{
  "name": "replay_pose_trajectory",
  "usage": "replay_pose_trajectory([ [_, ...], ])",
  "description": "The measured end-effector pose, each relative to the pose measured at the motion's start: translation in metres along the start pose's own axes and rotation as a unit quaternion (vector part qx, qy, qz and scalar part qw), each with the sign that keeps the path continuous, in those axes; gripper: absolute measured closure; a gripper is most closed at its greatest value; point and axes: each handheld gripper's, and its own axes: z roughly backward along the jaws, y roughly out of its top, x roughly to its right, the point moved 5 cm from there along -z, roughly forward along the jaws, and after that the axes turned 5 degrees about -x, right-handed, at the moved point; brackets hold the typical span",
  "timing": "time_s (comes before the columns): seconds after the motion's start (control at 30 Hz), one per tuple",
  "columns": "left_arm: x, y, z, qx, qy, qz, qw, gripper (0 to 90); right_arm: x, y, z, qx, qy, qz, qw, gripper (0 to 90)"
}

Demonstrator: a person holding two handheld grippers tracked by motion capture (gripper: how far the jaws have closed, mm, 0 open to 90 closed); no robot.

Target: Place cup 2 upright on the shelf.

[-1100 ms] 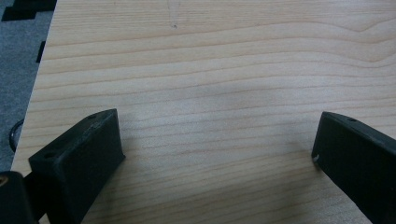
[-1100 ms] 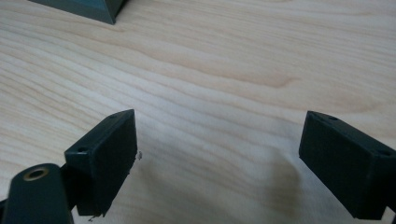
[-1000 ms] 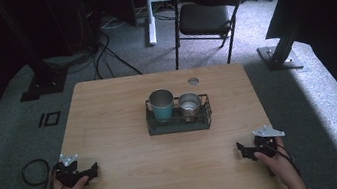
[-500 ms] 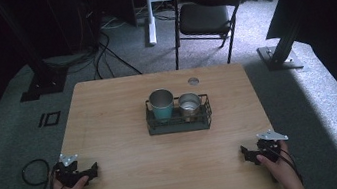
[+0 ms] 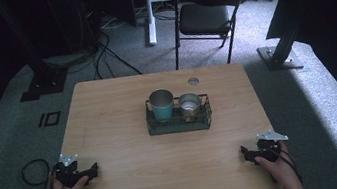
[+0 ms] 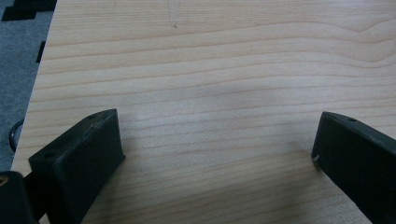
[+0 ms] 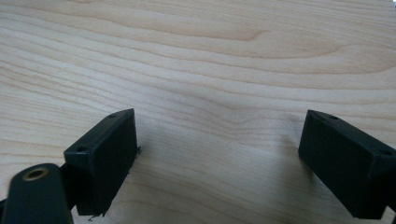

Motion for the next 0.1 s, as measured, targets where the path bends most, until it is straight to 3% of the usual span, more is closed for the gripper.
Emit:
replay_pose_trajectory([
  [0.1,0.0,0.0,0.0,0.0,0.0,0.0,1.0,2.3,0.0,0.0,0.0,0.0,0.0,0.0,1.0,11.1],
])
